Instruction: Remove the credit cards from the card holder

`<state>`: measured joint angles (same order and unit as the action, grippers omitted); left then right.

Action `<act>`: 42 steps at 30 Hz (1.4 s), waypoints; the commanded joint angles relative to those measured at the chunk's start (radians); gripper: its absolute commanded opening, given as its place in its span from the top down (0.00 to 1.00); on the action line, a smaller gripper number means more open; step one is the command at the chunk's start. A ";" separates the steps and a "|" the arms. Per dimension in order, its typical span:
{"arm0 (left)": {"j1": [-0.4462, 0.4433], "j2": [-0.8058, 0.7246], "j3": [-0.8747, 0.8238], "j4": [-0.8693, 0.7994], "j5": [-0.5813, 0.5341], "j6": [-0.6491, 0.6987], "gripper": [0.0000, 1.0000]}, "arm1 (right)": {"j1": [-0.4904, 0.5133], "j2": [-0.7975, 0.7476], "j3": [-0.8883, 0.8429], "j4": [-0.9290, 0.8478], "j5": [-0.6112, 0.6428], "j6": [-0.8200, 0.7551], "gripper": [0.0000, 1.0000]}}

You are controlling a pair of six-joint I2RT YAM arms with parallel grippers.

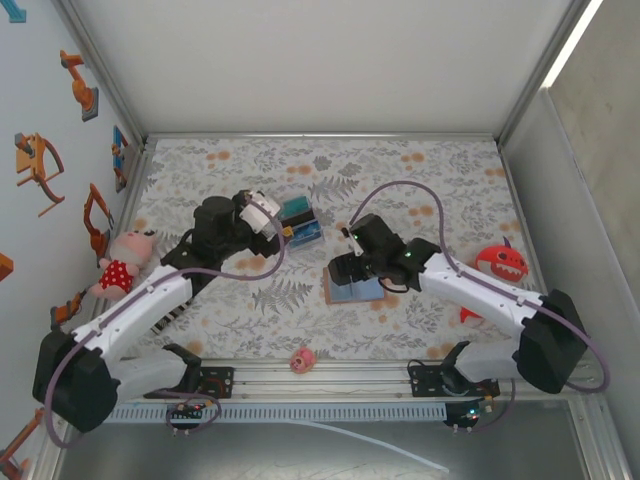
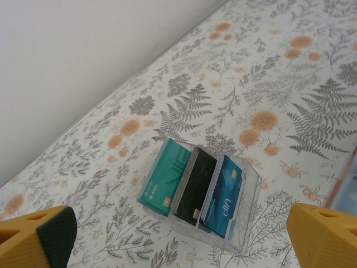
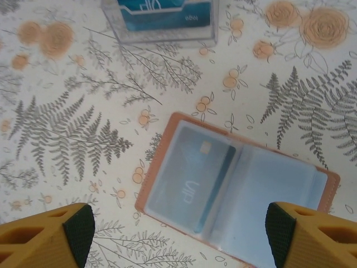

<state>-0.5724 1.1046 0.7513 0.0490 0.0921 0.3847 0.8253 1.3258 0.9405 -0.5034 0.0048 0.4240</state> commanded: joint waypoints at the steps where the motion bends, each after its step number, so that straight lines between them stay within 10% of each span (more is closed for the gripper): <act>1: -0.017 -0.089 -0.055 0.047 -0.106 -0.112 0.03 | 0.026 0.043 0.034 -0.068 0.087 0.049 0.27; 20: 0.015 -0.390 -0.332 0.104 -0.542 -0.620 0.03 | 0.094 0.241 0.117 -0.103 0.095 0.077 0.46; 42: 0.039 -0.335 -0.346 0.104 -0.509 -0.668 0.03 | 0.117 0.394 0.164 -0.091 0.070 0.066 0.54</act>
<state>-0.5415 0.7723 0.3904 0.1589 -0.4191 -0.2634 0.9340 1.7039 1.0786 -0.5873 0.0715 0.4828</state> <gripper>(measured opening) 0.970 0.456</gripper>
